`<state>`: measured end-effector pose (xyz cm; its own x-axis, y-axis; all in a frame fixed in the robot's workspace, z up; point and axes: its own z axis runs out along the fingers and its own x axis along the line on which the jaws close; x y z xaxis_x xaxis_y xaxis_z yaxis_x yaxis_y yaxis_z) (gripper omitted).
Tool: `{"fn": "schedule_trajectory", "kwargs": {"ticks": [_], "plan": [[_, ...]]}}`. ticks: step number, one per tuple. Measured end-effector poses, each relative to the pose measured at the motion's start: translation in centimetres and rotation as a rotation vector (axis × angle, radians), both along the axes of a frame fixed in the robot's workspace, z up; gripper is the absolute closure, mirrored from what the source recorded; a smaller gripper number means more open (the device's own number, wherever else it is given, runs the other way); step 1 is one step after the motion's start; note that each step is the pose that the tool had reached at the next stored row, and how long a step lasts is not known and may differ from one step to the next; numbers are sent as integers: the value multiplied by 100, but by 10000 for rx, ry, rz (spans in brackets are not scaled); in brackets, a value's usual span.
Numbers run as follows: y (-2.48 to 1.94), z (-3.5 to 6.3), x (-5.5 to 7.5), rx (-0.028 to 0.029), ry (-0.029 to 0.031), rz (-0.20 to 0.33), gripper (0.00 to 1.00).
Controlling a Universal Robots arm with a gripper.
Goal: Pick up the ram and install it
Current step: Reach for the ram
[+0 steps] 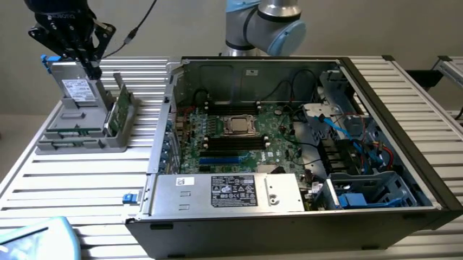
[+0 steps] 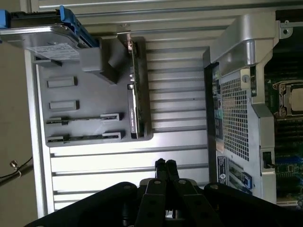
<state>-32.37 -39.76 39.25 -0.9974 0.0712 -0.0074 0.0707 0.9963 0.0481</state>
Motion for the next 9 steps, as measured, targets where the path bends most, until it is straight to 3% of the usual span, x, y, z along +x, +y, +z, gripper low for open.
{"fn": "schedule_trajectory", "kwargs": {"ticks": [9], "plan": [[1,-4,-382,0,6,0,89]]}}
